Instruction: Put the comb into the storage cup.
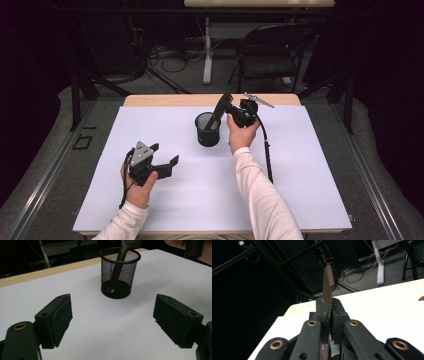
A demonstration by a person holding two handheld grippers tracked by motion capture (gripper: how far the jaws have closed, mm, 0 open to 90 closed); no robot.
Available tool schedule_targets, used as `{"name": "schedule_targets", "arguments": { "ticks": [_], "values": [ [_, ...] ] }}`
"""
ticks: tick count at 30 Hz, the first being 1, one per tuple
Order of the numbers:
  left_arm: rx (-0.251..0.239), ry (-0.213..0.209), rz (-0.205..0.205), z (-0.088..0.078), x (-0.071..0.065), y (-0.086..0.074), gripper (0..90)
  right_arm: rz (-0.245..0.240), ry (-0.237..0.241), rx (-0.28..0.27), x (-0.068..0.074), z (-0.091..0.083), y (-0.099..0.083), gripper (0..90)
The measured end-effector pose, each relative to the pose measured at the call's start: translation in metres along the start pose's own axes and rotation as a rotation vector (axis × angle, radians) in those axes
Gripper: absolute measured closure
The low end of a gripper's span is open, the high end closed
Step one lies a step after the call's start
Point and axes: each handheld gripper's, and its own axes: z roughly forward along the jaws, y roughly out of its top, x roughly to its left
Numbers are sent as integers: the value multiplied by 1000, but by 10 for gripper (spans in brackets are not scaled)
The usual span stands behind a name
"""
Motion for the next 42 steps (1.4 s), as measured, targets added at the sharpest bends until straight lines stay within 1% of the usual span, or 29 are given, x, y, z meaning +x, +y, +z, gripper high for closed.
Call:
{"name": "schedule_targets", "arguments": {
  "ticks": [7, 14, 18, 19, 20, 25, 28, 31, 36, 38, 42],
  "values": [
    [0, 1, 0, 0, 0, 0, 159, 13, -1, -2, -3, 0, 0, 873],
    [-1, -3, -2, 0, 0, 0, 160, 42, 0, 4, -8, -1, 1, 872],
    [2, -2, -2, 1, 0, 0, 160, 64, 4, -4, -12, 0, 0, 871],
    [3, -1, -2, 1, 0, 0, 160, 64, 6, 4, -13, -1, 1, 871],
    [3, -2, -3, 1, 0, 0, 160, 76, 8, 7, -14, -1, 1, 871],
    [8, 0, -2, 1, 0, -1, 159, 94, 9, 2, -19, -2, 0, 871],
    [7, 2, 1, 2, 0, -1, 160, 97, 11, 12, -20, -3, 1, 870],
    [8, 1, -1, 2, 0, -1, 160, 91, 12, 8, -20, -3, 0, 865],
    [7, -1, -1, 2, 0, -1, 160, 91, 19, 12, -20, -3, 0, 806],
    [6, -3, -1, 1, 1, -1, 160, 84, 22, 10, -20, -4, 0, 776],
    [7, -2, -2, 1, 1, -1, 160, 88, 18, 7, -20, -4, 0, 704]
  ]
}}
